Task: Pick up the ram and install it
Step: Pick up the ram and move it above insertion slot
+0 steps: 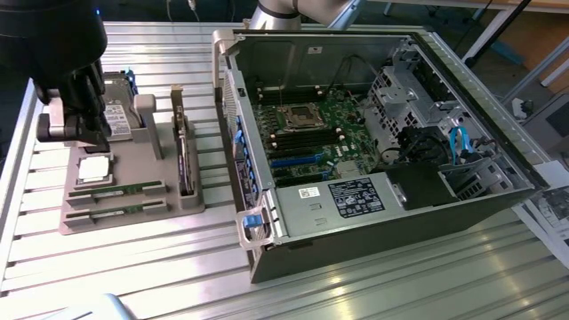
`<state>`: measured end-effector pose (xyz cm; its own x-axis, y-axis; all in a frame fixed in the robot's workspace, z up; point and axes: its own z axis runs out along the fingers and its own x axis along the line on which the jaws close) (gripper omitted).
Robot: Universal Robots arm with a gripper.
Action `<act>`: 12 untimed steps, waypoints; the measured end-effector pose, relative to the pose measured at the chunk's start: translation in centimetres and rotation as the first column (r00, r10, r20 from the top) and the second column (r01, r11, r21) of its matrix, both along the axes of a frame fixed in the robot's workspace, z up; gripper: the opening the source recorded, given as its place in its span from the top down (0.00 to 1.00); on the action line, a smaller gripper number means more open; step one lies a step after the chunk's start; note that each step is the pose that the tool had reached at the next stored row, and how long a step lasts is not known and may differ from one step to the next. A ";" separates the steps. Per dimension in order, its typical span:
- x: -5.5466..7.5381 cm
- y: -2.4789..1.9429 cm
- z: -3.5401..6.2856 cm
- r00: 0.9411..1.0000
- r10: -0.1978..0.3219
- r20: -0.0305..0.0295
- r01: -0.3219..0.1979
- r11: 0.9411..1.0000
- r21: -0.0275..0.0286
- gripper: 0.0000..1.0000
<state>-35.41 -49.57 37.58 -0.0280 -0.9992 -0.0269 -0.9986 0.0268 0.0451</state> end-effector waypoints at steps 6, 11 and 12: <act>0.0 0.00 0.00 1.000 0.000 0.000 0.000 1.000 0.000 0.58; -0.5 0.00 -0.99 1.000 0.001 0.000 -0.001 1.000 0.005 0.58; -0.6 0.00 -1.16 1.000 0.002 0.000 -0.002 1.000 0.005 0.58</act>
<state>-36.01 -49.57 36.42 -0.0265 -0.9991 -0.0321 -0.9987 0.0250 0.0451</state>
